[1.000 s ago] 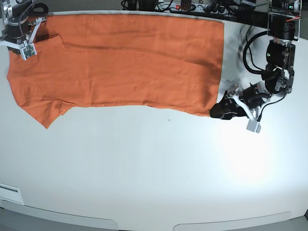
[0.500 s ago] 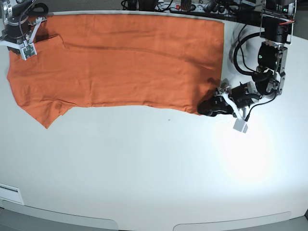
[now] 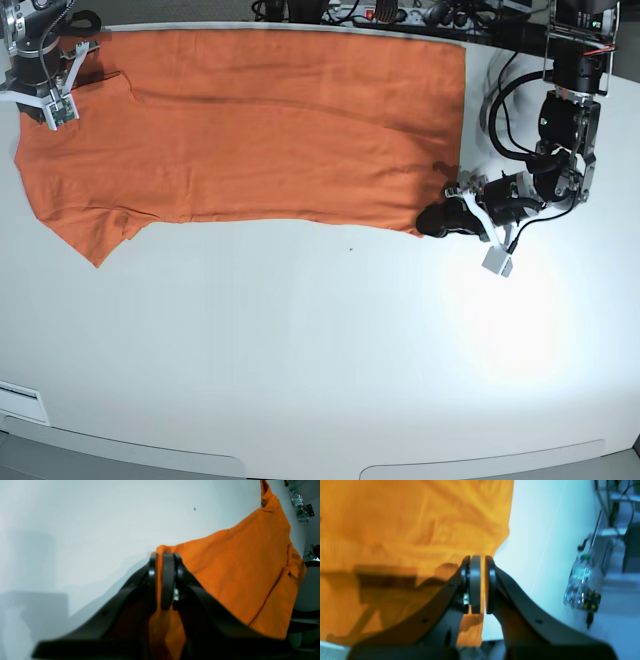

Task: Fold the T-shirt properly
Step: 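Release the shirt with the left gripper and move it to the hem corner, then move the right gripper to the other hem corner and grasp it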

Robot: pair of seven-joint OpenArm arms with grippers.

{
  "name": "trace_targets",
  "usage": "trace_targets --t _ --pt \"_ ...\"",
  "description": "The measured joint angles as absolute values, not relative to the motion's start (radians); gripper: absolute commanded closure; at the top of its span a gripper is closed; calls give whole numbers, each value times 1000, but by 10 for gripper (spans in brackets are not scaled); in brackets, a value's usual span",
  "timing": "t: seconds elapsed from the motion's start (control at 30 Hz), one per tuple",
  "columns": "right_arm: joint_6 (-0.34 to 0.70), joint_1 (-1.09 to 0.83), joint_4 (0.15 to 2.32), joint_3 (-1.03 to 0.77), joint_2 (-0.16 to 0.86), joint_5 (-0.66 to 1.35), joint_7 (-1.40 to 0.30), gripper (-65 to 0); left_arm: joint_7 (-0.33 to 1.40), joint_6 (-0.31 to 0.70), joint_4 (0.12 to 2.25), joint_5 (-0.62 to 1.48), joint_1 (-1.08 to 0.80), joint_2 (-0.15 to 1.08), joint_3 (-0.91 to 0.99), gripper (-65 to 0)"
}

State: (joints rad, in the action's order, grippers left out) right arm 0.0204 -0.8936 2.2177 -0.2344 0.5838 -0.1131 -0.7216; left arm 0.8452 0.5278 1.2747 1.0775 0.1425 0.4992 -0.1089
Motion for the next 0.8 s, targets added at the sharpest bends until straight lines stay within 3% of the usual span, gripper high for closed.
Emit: trace_targets --t 0.13,0.2,0.37,0.57,0.8 --pt "17 -787 2218 -234 583 -88 -714 -224 859 536 1272 1060 156 498 -81 0" --pt "10 -722 2216 -234 583 -68 -699 -262 863 535 1270 1055 156 499 -70 0" --pt "62 -498 2146 -233 580 53 -680 -270 857 537 1269 1036 156 501 -70 0" --pt "208 -224 1854 -233 574 280 -693 -274 853 539 1272 1014 159 501 -70 0" --pt "484 91 1463 -234 579 597 -838 -274 853 539 1272 1014 159 501 -70 0"
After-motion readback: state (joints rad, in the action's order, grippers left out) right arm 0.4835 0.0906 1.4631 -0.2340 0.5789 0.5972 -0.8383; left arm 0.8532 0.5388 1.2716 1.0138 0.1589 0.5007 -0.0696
